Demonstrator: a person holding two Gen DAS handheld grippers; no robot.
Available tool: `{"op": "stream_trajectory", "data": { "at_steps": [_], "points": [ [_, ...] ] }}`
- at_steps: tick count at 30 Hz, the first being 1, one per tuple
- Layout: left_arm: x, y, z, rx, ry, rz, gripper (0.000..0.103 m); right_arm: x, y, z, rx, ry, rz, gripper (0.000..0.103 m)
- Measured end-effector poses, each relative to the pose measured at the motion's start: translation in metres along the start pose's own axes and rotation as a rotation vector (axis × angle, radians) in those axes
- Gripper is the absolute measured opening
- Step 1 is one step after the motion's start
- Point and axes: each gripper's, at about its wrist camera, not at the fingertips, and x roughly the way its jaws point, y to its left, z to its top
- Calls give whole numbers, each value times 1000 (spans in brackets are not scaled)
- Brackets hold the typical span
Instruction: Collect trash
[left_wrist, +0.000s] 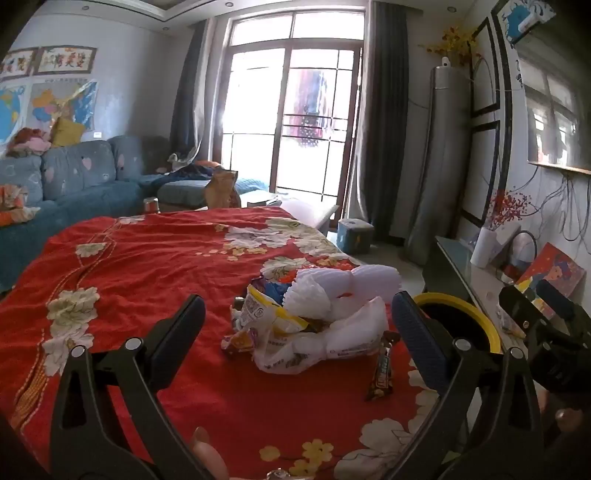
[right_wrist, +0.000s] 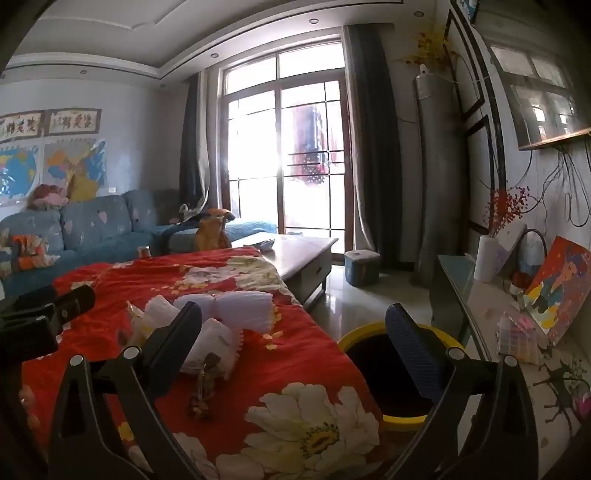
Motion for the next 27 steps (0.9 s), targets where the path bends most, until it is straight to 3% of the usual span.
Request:
{"op": "stream_trajectory", "data": {
  "at_steps": [27],
  "points": [
    [-1, -3, 2, 7, -12, -6, 93, 4, 2, -5, 4, 11, -2, 97]
  ]
}}
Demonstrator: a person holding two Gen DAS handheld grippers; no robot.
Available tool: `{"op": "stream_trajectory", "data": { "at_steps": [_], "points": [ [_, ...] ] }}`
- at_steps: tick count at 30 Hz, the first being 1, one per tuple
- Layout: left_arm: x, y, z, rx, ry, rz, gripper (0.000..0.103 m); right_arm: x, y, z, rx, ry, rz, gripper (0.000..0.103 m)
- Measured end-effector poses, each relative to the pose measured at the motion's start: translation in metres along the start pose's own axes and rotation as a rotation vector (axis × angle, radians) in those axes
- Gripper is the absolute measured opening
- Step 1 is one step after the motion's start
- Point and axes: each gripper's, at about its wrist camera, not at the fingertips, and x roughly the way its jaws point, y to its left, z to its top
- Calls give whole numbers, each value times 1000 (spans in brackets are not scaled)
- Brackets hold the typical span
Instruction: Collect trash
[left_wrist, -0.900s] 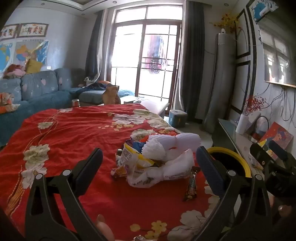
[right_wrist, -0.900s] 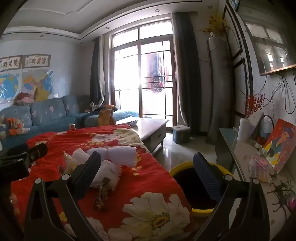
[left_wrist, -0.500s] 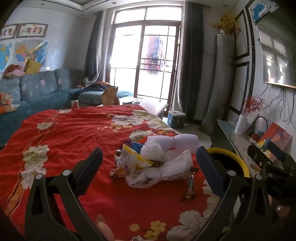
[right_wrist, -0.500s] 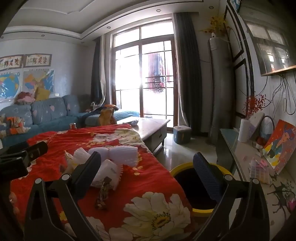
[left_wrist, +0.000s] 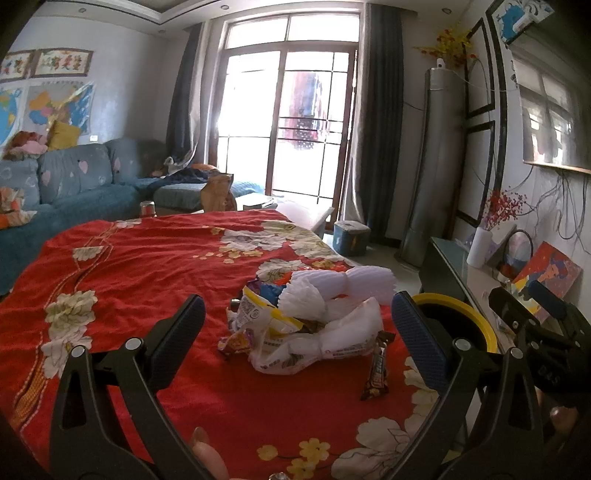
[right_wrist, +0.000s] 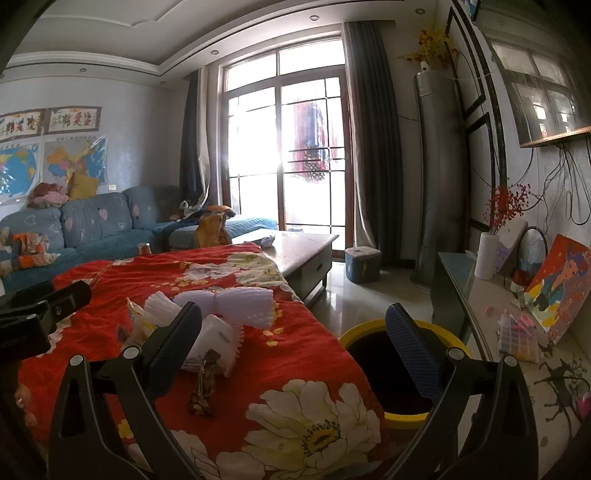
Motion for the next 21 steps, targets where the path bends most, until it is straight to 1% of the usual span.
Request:
{"op": "stream_trajectory", "data": {
  "at_steps": [12, 14, 21],
  "points": [
    [7, 4, 4, -2, 2, 0, 93, 3, -2, -3, 9, 10, -1, 97],
    [0, 0, 1, 1, -1, 1, 93, 4, -3, -2, 8, 9, -2, 97],
    [1, -1, 4, 1, 1, -3, 93, 5, -3, -4, 11, 12, -3, 97]
  ]
}}
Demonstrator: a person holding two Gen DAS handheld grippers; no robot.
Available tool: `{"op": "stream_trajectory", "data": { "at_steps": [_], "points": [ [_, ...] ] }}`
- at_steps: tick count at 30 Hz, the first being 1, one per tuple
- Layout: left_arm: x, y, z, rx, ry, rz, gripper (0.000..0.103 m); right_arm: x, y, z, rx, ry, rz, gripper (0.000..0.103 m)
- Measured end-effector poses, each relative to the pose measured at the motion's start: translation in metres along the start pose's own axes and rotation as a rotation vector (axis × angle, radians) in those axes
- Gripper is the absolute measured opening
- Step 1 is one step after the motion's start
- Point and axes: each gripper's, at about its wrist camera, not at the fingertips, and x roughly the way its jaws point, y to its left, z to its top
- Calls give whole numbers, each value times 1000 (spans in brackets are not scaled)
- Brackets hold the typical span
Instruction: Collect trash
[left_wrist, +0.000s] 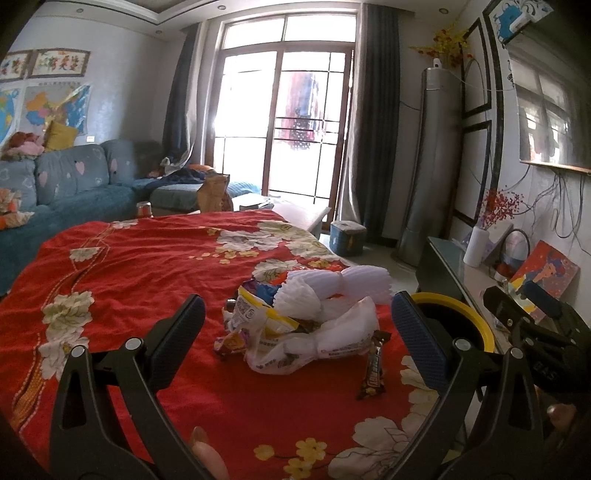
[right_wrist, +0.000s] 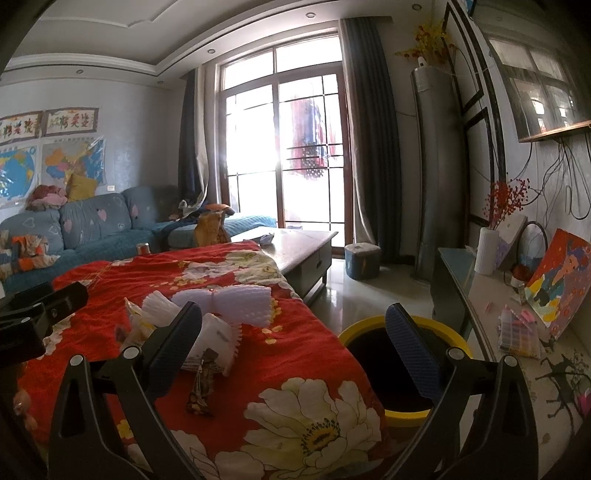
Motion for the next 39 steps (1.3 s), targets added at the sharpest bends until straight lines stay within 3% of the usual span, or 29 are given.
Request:
{"op": "stream_trajectory", "data": {
  "at_steps": [20, 22, 39],
  "points": [
    [-1, -7, -2, -46, 46, 24, 93, 11, 7, -7, -7, 37, 29, 97],
    [8, 23, -4, -70, 56, 34, 93, 16, 11, -7, -14, 50, 46, 97],
    [31, 88, 1, -188, 151, 106, 93, 58, 70, -11, -91, 207, 194, 97]
  ]
}}
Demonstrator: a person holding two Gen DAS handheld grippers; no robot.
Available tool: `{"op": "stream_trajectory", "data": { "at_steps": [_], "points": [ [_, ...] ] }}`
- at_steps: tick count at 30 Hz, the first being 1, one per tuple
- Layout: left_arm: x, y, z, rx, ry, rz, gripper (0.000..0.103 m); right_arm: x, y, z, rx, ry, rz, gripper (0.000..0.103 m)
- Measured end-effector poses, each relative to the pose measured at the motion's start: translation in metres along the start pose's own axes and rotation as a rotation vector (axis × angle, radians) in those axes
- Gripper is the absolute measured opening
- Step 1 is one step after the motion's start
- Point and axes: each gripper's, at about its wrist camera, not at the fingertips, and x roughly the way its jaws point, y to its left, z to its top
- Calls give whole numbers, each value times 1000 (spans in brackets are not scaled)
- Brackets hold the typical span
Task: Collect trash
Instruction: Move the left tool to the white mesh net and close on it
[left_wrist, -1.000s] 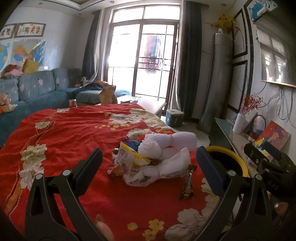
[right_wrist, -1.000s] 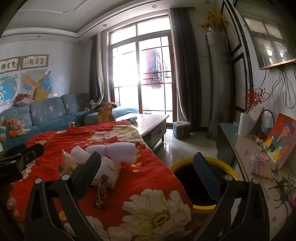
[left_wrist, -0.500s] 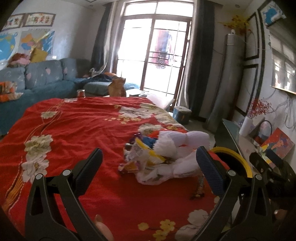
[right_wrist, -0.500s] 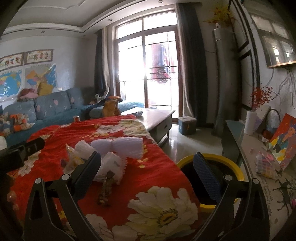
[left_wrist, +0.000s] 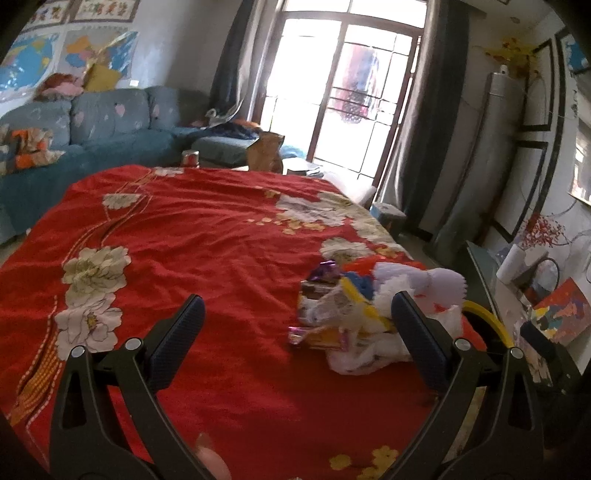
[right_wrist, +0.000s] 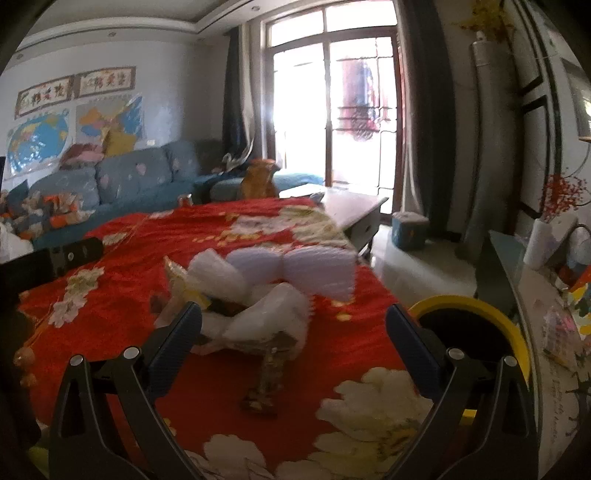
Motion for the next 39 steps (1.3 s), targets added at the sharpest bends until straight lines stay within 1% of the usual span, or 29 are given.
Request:
{"op": "stream_trajectory", "data": {
  "at_steps": [2, 4, 7, 9, 13, 15, 18, 22, 25, 26, 29, 30, 32, 34, 36, 37, 39],
  "points": [
    [4, 5, 1, -2, 9, 0, 93, 5, 3, 2, -4, 13, 11, 97],
    [10, 9, 1, 3, 19, 16, 93, 8, -1, 5, 4, 17, 21, 97],
    [21, 14, 4, 6, 44, 4, 93, 16, -14, 14, 48, 22, 34, 97],
    [30, 17, 6, 4, 60, -11, 93, 23, -24, 20, 77, 24, 32, 97],
    [46, 14, 11, 5, 101, -97, 93, 39, -43, 31, 121, 49, 28, 97],
    [50, 6, 13, 33, 109, -111, 93, 49, -51, 36, 134, 68, 35, 97],
    [57, -11, 20, 79, 118, -155, 93, 62, -62, 40, 155, 97, 48, 97],
    [64, -41, 25, 190, 126, -190, 93, 79, -74, 44, 164, 130, 75, 97],
    [70, -58, 26, 267, 145, -206, 93, 90, -82, 46, 185, 159, 112, 97],
    [73, -63, 26, 287, 153, -209, 93, 96, -86, 46, 202, 176, 139, 97],
    [84, -76, 26, 332, 187, -228, 87, 108, -95, 46, 231, 207, 169, 96],
    [87, -77, 26, 340, 193, -230, 81, 110, -97, 46, 233, 215, 181, 94],
    [93, -83, 26, 362, 210, -229, 77, 117, -101, 46, 245, 236, 213, 89],
    [98, -87, 26, 379, 228, -240, 72, 122, -105, 44, 264, 257, 249, 82],
    [99, -90, 24, 395, 236, -248, 69, 124, -107, 43, 278, 266, 289, 61],
    [101, -92, 24, 409, 240, -249, 65, 124, -107, 43, 284, 272, 313, 56],
    [102, -95, 22, 422, 250, -260, 62, 123, -108, 42, 284, 273, 336, 41]
  ]
}}
